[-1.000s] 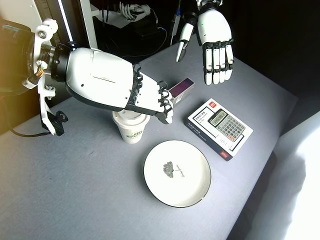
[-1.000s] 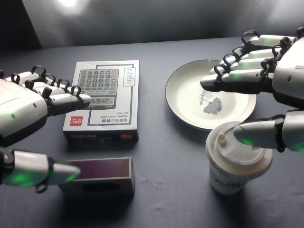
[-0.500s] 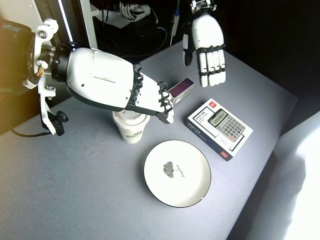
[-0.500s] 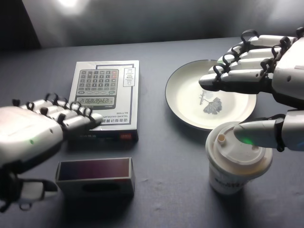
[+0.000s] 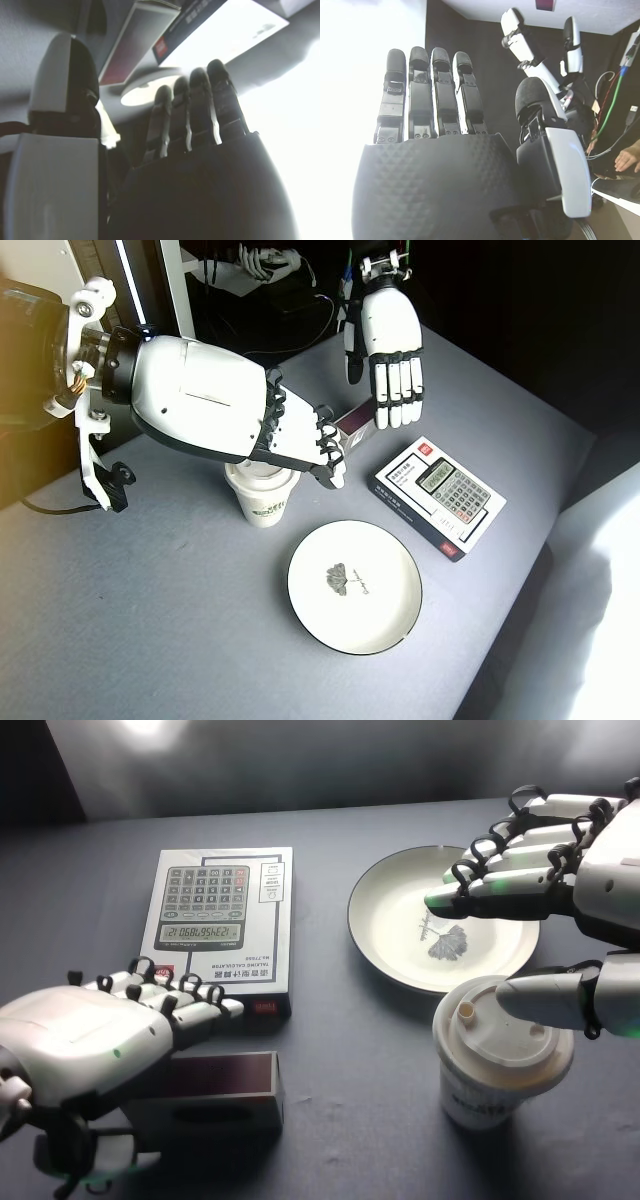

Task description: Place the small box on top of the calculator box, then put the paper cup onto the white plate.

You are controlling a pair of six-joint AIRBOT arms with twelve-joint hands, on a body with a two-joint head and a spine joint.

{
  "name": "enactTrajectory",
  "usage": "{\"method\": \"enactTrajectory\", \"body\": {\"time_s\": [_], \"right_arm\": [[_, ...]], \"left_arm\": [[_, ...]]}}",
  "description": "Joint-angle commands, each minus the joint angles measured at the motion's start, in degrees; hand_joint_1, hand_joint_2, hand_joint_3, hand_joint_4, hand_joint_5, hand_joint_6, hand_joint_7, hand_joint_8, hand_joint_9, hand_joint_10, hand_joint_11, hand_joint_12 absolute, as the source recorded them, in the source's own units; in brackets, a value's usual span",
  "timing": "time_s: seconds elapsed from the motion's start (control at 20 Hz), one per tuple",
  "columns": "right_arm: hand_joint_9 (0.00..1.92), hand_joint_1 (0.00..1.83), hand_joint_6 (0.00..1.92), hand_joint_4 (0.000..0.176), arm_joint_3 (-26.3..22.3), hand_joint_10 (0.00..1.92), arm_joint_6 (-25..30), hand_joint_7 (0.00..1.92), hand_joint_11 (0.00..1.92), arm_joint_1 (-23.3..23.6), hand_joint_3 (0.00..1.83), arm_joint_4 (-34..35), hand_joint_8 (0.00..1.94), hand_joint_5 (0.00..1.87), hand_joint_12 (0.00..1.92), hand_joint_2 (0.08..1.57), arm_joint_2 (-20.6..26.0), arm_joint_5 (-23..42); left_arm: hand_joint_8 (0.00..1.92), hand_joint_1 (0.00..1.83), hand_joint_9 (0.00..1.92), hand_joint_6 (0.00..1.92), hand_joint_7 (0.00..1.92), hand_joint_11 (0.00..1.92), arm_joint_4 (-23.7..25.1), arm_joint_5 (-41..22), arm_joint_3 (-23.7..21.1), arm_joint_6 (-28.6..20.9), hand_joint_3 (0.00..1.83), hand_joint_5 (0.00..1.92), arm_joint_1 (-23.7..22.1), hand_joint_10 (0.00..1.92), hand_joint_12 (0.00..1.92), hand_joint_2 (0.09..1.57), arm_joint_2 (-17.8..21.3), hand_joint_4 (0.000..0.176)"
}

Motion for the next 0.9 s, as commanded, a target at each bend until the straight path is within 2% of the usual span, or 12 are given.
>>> {"method": "enactTrajectory", "body": {"time_s": [0.0,0.1,0.15,0.2,0.25,0.45,0.55,0.65,0.75,0.85], "right_arm": [[0.26,0.09,0.01,0.000,-0.1,0.01,0.2,0.30,0.00,1.0,0.00,0.8,0.01,0.32,0.63,1.39,0.6,6.3],[0.26,0.13,0.00,0.000,-0.1,0.00,0.2,0.30,0.00,1.0,0.00,0.8,0.00,0.32,0.65,1.39,0.6,6.3],[0.23,0.08,0.00,0.000,-0.1,0.00,0.2,0.26,0.00,1.0,0.00,0.8,0.00,0.29,0.58,1.40,0.6,6.3],[0.23,0.08,0.00,0.000,-0.1,0.00,0.2,0.26,0.00,1.0,0.00,0.8,0.00,0.29,0.58,1.40,0.6,6.3],[0.25,0.12,0.01,0.000,-0.1,0.01,0.2,0.28,0.00,1.0,0.00,0.8,0.01,0.30,0.61,1.39,0.6,6.3],[0.26,0.13,0.00,0.000,-0.1,0.00,0.2,0.30,0.00,1.0,0.01,0.8,0.00,0.31,0.64,1.44,0.6,6.3],[0.26,0.15,0.00,0.000,-0.1,0.00,0.2,0.30,0.00,1.0,0.00,0.8,0.00,0.31,0.65,1.44,0.6,6.3],[0.27,0.12,0.00,0.000,-0.1,0.00,0.2,0.30,0.00,1.0,0.00,0.8,0.00,0.31,0.67,1.45,0.6,6.3],[0.25,0.13,0.00,0.000,-0.1,0.00,0.2,0.29,0.00,1.0,0.00,0.8,0.00,0.31,0.65,1.44,0.6,6.3],[0.27,0.17,0.01,0.000,-0.1,0.01,0.2,0.31,0.00,1.0,0.00,0.8,0.01,0.33,0.69,1.44,0.6,6.3]], "left_arm": [[0.00,1.25,0.10,0.00,0.11,0.00,0.9,-4.4,0.0,0.6,0.00,0.14,-0.1,0.00,0.26,1.09,0.0,0.000],[0.00,1.21,0.09,0.00,0.11,0.00,0.4,-4.5,0.0,1.4,0.00,0.14,0.3,0.00,0.23,1.11,-0.8,0.000],[0.00,1.19,0.08,0.00,0.09,0.00,0.1,-4.6,0.0,1.8,0.00,0.12,0.7,0.00,0.19,1.13,-1.2,0.000],[0.00,1.19,0.08,0.00,0.09,0.00,0.1,-4.9,0.1,2.0,0.00,0.12,1.0,0.00,0.19,1.13,-1.5,0.000],[0.00,1.20,0.10,0.00,0.12,0.00,0.1,-5.2,0.2,2.1,0.00,0.14,1.4,0.00,0.27,1.11,-1.8,0.000],[0.00,1.23,0.12,0.00,0.13,0.00,1.1,-5.4,1.2,2.1,0.00,0.15,2.6,0.01,0.30,1.14,-3.4,0.000],[0.00,1.24,0.13,0.00,0.14,0.00,1.5,-5.4,2.2,2.1,0.00,0.16,2.7,0.01,0.30,1.14,-4.5,0.000],[0.00,1.21,0.10,0.00,0.11,0.00,1.8,-5.4,3.3,2.0,0.01,0.14,2.7,0.00,0.22,1.18,-5.6,0.000],[0.00,1.25,0.12,0.00,0.12,0.00,1.8,-5.4,4.0,2.0,0.00,0.15,2.7,0.00,0.26,1.18,-6.2,0.000],[0.00,1.19,0.10,0.00,0.10,0.00,1.7,-5.4,4.9,2.0,0.01,0.12,2.7,0.00,0.25,1.20,-6.9,0.000]]}}
